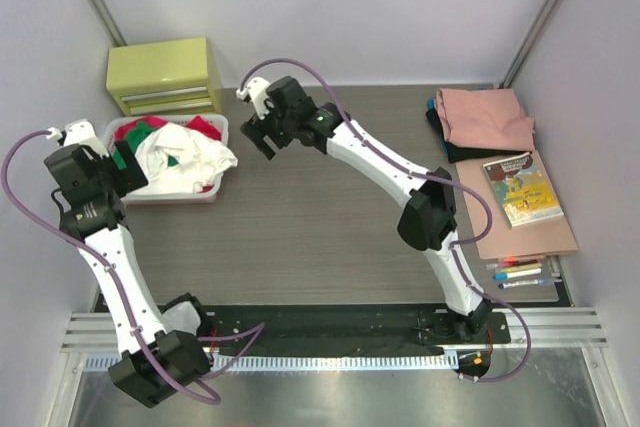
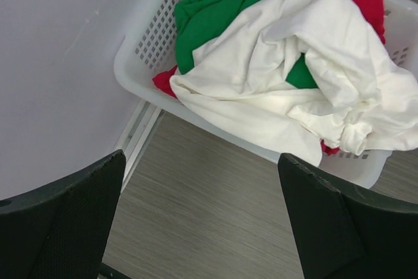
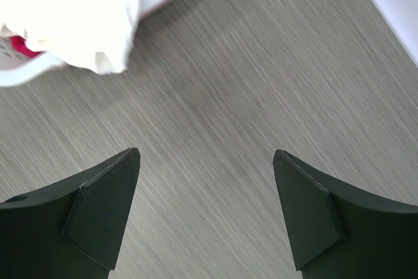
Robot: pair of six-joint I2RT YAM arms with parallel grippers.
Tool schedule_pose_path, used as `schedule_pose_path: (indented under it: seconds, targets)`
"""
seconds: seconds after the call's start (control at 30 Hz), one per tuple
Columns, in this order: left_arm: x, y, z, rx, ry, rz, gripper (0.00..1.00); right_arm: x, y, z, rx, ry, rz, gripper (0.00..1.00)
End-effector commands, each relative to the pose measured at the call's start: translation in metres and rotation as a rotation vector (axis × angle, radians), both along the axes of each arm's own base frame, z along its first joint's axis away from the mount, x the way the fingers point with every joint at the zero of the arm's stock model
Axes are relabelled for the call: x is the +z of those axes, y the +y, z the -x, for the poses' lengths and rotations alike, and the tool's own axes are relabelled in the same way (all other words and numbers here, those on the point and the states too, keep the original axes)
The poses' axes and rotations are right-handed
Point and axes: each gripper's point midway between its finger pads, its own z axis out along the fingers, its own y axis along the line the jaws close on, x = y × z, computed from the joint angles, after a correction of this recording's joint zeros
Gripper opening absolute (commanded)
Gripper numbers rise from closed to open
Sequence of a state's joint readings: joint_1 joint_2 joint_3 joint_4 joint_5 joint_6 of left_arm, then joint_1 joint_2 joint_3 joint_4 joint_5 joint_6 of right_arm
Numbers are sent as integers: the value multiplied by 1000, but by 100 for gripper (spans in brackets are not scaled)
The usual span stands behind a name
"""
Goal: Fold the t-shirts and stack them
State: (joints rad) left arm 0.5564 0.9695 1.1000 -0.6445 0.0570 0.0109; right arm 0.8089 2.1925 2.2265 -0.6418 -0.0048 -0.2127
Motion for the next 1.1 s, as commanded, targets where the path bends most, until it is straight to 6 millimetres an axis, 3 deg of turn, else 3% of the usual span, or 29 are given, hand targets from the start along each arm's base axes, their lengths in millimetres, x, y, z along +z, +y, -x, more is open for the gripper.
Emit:
schedule_pose_path:
  seconds: [0.0, 0.17, 0.27, 0.4, 0.53, 0.6, 0.67, 0.7, 0.73, 0.77, 0.8, 0.83, 0.87, 0.9, 0.93, 0.97, 1.0, 1.03, 1.07]
  targets:
    - [20, -23, 4, -110, -46, 13, 100, 29, 34, 13, 46, -86, -32, 89]
    - [17, -48, 23, -196, -31, 29, 100, 0, 59, 39, 138, 57, -60, 88]
    - [16, -67, 30, -263, -49, 53, 100, -25, 59, 52, 162, 151, -55, 86]
    - [12, -88, 32, -340, -61, 121, 100, -34, 61, 64, 188, 201, -77, 85]
    - [2, -94, 25, -375, -38, 181, 100, -32, 50, 64, 178, 171, -47, 84]
    - [0, -91, 17, -393, -21, 203, 100, -43, 30, 60, 156, 174, -4, 84]
    - [0, -90, 10, -408, -9, 228, 100, -47, 1, 63, 120, 189, 23, 84]
    - [2, -87, 3, -412, -2, 235, 99, -45, -20, 46, 65, 188, -2, 84]
    - [5, -84, -2, -413, -7, 233, 99, -39, -36, 41, 32, 196, -34, 84]
    - [11, -78, -7, -389, -8, 206, 98, -37, -66, 43, -11, 216, -56, 84]
    - [9, -74, -13, -368, 4, 204, 98, -25, -99, 20, -97, 201, -122, 84]
    - [11, -81, -21, -393, 11, 183, 98, -36, -127, 19, -143, 221, -107, 85]
    - [16, -77, -26, -368, 25, 132, 98, -10, -152, 15, -181, 159, -123, 85]
    - [17, -79, -30, -361, 45, 98, 98, -9, -175, 12, -198, 117, -71, 85]
    - [10, -100, -42, -417, 88, 87, 98, -20, -213, 8, -284, 102, -6, 86]
    - [16, -105, -49, -422, 85, 82, 99, -2, -231, 14, -304, 50, 1, 86]
    - [13, -114, -56, -449, 99, 123, 100, 0, -251, 15, -337, 29, 21, 86]
    - [-4, -119, -65, -474, 160, 182, 100, -7, -265, 24, -368, 32, 47, 87]
    - [2, -127, -74, -482, 153, 245, 99, 11, -276, 32, -391, -7, 26, 87]
